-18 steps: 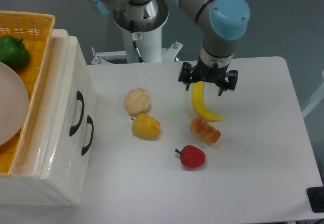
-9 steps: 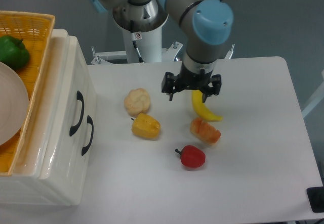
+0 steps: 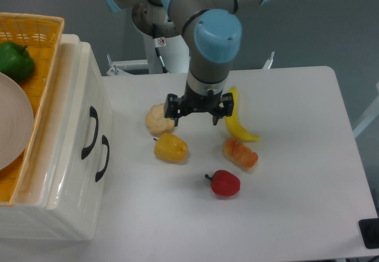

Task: Slide open the top white drawer
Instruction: 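Move the open gripper across the table toward the drawer's black handle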

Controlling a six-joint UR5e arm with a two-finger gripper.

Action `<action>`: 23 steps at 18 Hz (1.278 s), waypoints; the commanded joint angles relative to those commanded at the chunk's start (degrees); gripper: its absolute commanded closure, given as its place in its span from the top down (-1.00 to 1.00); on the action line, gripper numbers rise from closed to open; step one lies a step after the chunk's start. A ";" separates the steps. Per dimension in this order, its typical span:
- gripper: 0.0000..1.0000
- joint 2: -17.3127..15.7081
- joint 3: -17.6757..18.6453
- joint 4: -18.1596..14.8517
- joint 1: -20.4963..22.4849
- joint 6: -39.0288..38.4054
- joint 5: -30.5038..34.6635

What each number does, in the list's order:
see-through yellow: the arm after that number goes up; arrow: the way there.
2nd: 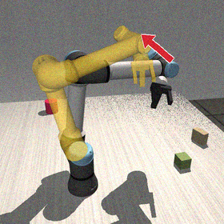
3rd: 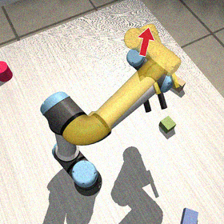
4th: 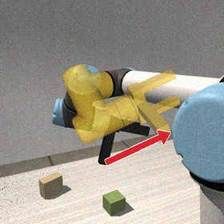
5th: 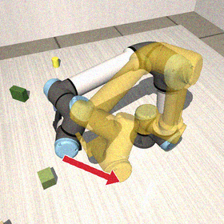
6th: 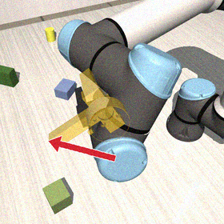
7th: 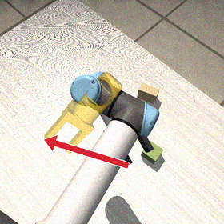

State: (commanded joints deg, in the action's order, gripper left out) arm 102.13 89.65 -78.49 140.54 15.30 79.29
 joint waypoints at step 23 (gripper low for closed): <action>1.00 0.70 -2.81 0.00 -6.94 -7.30 -1.77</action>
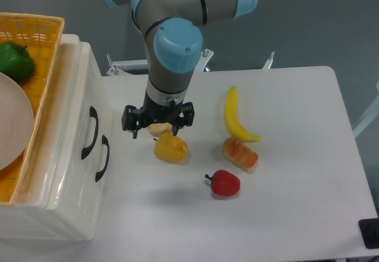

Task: Slide open the top white drawer
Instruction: 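Move the open gripper across the table toward the drawer's black handle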

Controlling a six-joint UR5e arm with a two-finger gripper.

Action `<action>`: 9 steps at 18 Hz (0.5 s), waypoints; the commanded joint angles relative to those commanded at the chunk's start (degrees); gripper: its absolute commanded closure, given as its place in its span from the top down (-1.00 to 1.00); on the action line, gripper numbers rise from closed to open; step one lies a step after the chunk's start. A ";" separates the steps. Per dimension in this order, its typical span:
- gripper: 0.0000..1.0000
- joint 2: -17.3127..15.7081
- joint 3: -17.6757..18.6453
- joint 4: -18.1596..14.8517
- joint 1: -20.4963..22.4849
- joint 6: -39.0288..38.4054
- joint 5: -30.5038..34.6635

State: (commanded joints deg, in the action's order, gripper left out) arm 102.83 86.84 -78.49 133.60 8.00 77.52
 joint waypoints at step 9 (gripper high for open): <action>1.00 -0.09 0.26 -0.35 -2.28 -1.31 0.62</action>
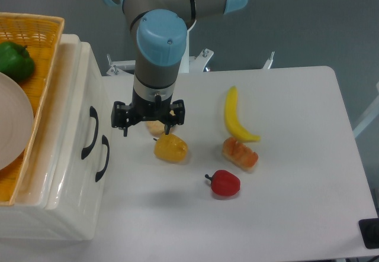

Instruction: Slide open the top white drawer

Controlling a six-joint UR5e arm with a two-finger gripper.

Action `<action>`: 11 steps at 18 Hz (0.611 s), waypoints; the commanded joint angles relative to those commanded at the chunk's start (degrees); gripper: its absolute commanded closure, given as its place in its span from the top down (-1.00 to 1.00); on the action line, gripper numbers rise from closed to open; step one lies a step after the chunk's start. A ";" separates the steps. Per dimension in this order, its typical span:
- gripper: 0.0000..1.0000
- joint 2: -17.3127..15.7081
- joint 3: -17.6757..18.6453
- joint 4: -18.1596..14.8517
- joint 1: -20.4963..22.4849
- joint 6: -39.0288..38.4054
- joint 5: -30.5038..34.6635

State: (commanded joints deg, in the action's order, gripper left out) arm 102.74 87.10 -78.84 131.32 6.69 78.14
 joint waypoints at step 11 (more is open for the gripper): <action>1.00 1.58 0.00 -0.17 -3.17 -1.94 -0.09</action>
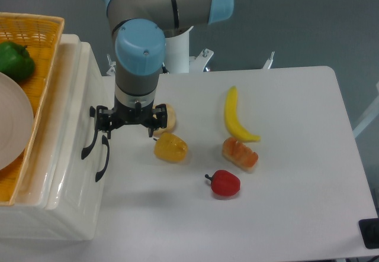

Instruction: Slide open the top white drawer

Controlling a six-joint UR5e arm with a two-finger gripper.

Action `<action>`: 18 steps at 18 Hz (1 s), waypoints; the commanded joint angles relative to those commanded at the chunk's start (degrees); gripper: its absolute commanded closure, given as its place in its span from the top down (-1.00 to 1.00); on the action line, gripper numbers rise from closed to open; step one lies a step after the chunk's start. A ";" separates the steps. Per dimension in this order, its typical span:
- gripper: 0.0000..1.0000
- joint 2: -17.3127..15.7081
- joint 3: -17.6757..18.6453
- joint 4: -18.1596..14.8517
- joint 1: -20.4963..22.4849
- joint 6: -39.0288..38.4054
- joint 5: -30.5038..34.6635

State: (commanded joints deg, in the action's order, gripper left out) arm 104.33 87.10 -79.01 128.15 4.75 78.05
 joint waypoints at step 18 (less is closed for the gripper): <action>1.00 -0.35 0.70 -1.76 1.05 4.31 -6.59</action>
State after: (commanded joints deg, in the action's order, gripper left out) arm 103.97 87.80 -80.77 129.20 9.05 71.46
